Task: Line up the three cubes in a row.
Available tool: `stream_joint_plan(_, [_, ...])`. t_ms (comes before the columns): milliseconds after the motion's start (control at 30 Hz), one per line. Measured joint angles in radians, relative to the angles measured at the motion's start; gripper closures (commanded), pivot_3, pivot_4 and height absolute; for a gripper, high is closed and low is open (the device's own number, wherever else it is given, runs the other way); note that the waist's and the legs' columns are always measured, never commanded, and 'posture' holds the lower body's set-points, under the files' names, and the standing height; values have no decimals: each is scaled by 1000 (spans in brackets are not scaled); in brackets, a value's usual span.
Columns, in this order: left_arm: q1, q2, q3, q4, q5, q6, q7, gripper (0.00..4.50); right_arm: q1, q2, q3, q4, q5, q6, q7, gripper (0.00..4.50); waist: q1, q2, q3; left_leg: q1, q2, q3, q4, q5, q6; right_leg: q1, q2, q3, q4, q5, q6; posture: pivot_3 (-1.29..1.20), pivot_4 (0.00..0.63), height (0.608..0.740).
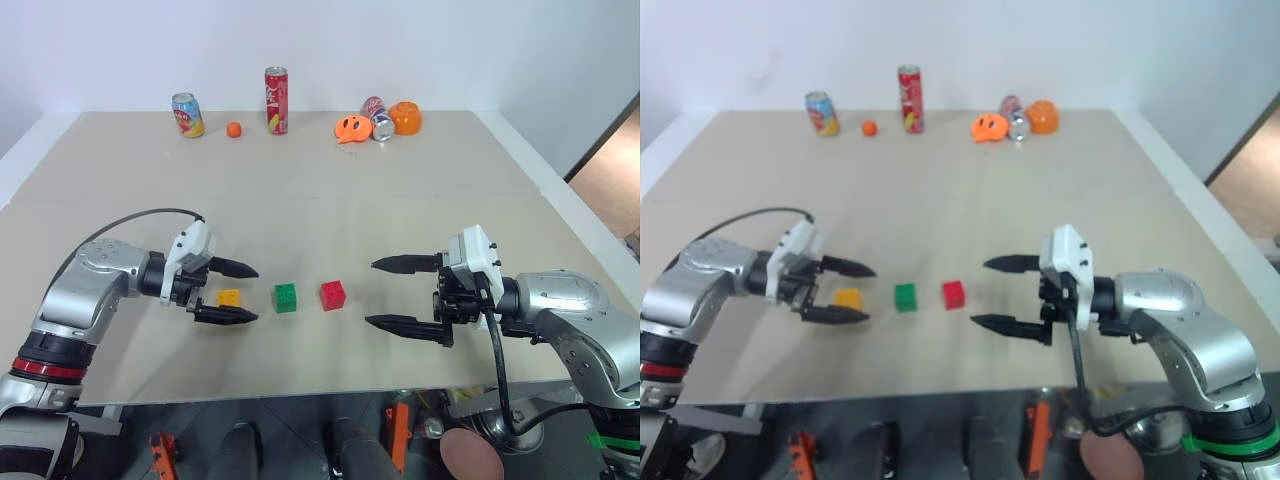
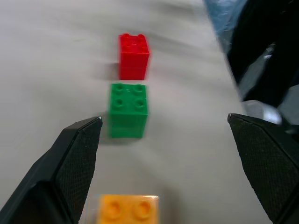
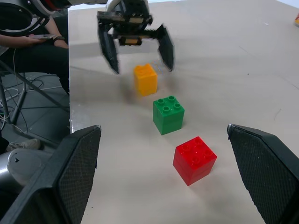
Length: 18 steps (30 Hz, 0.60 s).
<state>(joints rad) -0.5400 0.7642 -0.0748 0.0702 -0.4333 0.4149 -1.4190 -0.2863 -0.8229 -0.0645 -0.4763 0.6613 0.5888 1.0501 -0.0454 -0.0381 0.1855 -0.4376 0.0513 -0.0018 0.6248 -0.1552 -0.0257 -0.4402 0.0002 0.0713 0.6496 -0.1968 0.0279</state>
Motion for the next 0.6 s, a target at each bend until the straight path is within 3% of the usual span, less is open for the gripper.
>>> stream_joint_plan(100, [-62, -36, 59, 20, -17, -2, 69, 49, -3, 0, 15, 3, -1, -2, 0, 0, 1, 0, 0, 0, 0, 0, 0, 0, 0, 0, 0, 0, 0, 0, 0, 0, 150, 740])
stream_joint_plan(300, [-125, -115, 254, 30, -113, 115, 364, 49, -8, 23, 17, 35, -25, -11, -53, 0, -3, 0, 0, 1, 0, 1, 0, 0, 0, 0, 1, 0, 0, 1, 1, 0, 150, 740])
stream_joint_plan(433, [46, -126, 335, -76, -138, 270, 579, 49, 31, 54, -37, 93, -59, -31, -136, 0, -3, 0, 0, 2, 0, 1, -4, 0, 0, 0, 1, 1, 1, 2, 3, 0, 150, 740])
stream_joint_plan(600, [208, -144, 418, -178, -211, 382, 678, 49, 54, 153, -106, 151, -104, -48, -301, 0, -1, 0, 0, 1, 0, -1, -3, -1, -1, 0, 1, 0, 1, 1, 3, 0, 150, 740])
